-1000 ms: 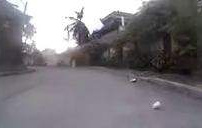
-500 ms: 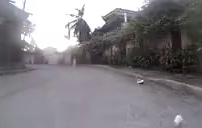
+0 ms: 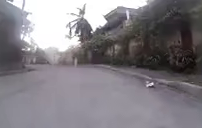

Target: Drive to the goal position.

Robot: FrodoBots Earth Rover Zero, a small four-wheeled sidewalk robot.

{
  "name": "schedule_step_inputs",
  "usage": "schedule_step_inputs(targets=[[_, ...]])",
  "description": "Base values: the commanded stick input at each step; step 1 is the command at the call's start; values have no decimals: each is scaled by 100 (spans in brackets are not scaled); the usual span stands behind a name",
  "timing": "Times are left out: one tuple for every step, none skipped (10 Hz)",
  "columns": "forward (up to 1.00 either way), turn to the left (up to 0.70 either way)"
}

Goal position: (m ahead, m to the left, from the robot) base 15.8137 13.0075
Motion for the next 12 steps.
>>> schedule_step_inputs(targets=[[100,0],[100,0],[100,0],[100,0],[100,0],[100,0],[100,0],[100,0],[100,0],[100,0],[100,0],[100,0]])
